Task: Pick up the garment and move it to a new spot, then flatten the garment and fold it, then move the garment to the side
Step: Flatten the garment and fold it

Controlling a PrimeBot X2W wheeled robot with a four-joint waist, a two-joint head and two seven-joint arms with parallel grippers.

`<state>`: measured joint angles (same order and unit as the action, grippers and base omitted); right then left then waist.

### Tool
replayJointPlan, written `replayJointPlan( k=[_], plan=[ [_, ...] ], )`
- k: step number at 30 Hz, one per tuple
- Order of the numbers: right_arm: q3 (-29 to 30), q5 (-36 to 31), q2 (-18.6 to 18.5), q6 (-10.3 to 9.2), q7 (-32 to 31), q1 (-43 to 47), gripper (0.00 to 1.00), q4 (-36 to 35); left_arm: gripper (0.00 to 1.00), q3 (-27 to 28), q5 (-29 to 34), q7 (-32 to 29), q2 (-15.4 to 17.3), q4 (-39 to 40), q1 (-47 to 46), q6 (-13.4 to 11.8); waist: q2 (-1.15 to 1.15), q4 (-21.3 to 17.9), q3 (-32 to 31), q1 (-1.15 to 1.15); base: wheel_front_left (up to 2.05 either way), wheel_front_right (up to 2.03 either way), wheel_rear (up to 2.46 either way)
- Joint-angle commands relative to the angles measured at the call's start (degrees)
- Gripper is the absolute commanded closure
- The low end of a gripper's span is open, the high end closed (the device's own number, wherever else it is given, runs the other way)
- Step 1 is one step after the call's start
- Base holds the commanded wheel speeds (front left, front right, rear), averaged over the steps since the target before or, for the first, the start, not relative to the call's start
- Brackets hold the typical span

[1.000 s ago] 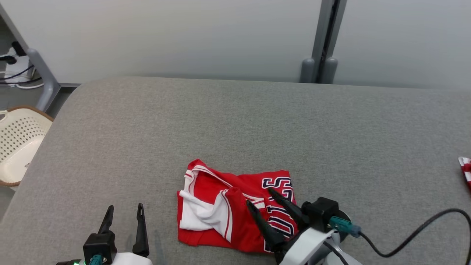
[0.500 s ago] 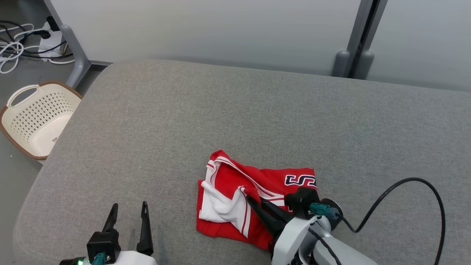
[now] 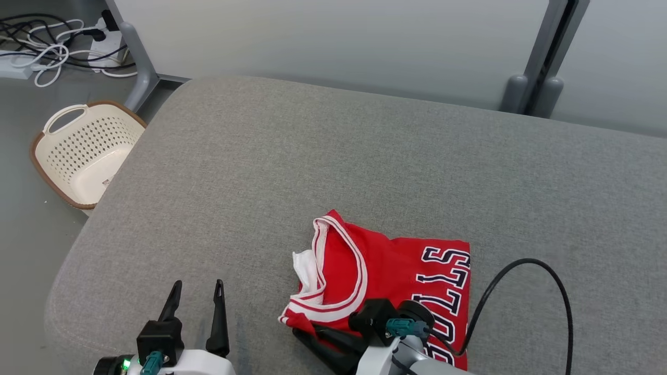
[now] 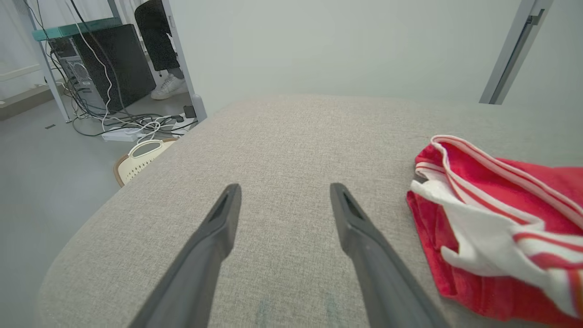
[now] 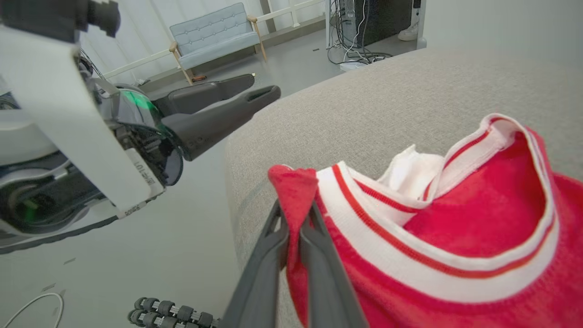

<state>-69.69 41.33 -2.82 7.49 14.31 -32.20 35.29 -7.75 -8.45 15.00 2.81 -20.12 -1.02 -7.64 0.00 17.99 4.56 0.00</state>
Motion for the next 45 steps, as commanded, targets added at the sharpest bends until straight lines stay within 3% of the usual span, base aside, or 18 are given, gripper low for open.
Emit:
replayJointPlan(
  k=[1, 2, 6, 9, 13, 20, 28, 34, 45],
  plan=[
    [-0.27, 0.32, -0.26, 0.0, 0.25, -0.74, 0.45, -0.27, 0.0, 0.03, -0.2, 0.22, 0.22, -0.08, -0.9, -0.01, 0.0, 0.27, -0.08, 0.0, 0.0, 0.0, 0.0],
    [-1.04, 0.91, -0.28, 0.0, 0.26, -1.03, 0.0, -0.01, 0.0, -0.08, -0.22, 0.22, 0.22, -0.18, -0.96, -0.07, 0.0, 0.43, -0.1, 0.0, 0.0, 0.0, 0.0],
    [-1.15, 3.05, -0.3, 0.0, 0.7, -2.15, 0.0, 0.99, 0.0, -0.02, -0.25, 0.22, 0.23, -0.3, -0.89, -0.39, 0.0, 0.44, -0.2, 0.0, 0.0, 0.0, 0.0],
    [2.88, 2.02, -0.29, 0.0, 0.99, -2.65, 0.0, 1.6, 0.0, 0.64, 0.12, 0.22, 0.21, 0.05, -0.59, -0.46, 0.0, -0.6, -0.36, 0.0, 0.0, 0.0, 0.0],
    [14.68, -4.87, -0.35, 0.0, 0.91, -0.06, 0.0, 3.9, 0.0, 1.31, 0.76, 0.22, 0.19, 0.73, -0.49, -0.37, 0.0, -2.65, -0.83, 0.0, 0.0, 0.0, 0.0],
    [41.51, -21.31, -0.21, 0.0, 0.92, 8.27, 0.0, 3.3, 0.0, 2.03, 1.16, 0.22, 0.23, 1.55, -0.75, -0.33, 0.0, -7.0, -1.84, 0.0, 0.0, 0.0, 0.0],
    [58.7, -29.37, -0.24, 0.0, 0.89, 17.51, 0.0, -3.62, 0.0, 3.09, 1.31, 0.22, 0.22, 1.71, 0.07, -0.1, 0.0, -12.04, -2.72, 0.0, 0.0, 0.0, 0.0],
    [65.63, -30.94, -0.25, 0.0, 0.9, 22.15, 0.0, -8.42, 0.0, 4.59, 1.77, 0.22, 0.22, 1.5, 0.86, -0.17, 0.0, -15.39, -3.84, 0.0, 0.0, 0.0, 0.0],
    [66.67, -31.23, -0.24, 0.0, 0.89, 25.76, 0.0, -13.03, 0.0, 8.93, 3.04, 0.21, 0.23, 1.33, 3.26, 0.45, 0.0, -20.11, -5.51, 0.0, 0.0, 0.0, 0.0]
  ],
)
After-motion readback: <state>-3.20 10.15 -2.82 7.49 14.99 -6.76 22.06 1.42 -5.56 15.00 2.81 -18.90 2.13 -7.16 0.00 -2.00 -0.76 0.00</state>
